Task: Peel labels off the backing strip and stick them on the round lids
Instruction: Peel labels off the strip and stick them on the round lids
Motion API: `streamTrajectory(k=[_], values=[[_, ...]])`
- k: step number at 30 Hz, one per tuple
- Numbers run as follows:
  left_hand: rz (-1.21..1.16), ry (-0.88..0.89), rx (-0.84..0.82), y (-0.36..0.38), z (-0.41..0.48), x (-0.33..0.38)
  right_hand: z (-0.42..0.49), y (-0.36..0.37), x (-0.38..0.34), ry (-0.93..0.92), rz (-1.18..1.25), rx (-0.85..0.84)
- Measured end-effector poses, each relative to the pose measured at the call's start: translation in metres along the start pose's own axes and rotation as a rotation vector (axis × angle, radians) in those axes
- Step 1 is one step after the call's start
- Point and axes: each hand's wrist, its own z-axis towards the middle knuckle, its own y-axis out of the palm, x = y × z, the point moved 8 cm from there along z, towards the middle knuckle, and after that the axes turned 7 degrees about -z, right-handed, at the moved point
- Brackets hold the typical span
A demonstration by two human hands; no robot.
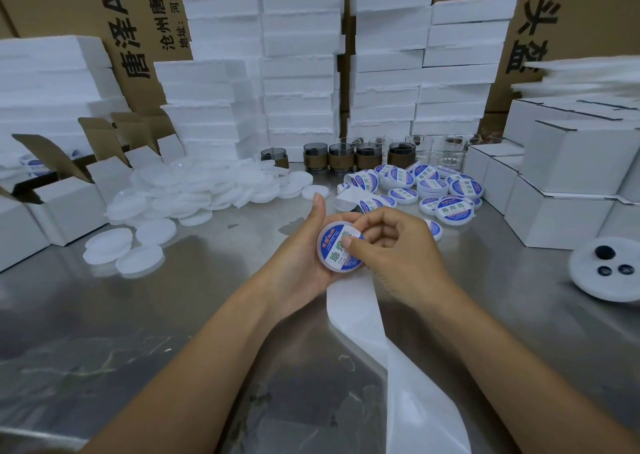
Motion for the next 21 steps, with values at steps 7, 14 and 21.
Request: streamTrajectory(k=[7, 14, 21], values=[[-0.003, -0.005, -0.016, 0.004, -0.001, -0.001, 0.0, -0.001, 0.003, 0.019, 0.0, 0.018], [0.002, 0.008, -0.064, 0.006, -0.002, -0.002, 0.0, -0.004, 0.004, 0.016, -0.057, 0.054], [-0.001, 0.048, -0.11, 0.003, -0.001, 0.0, 0.003, -0.011, 0.001, -0.063, -0.15, 0.134]])
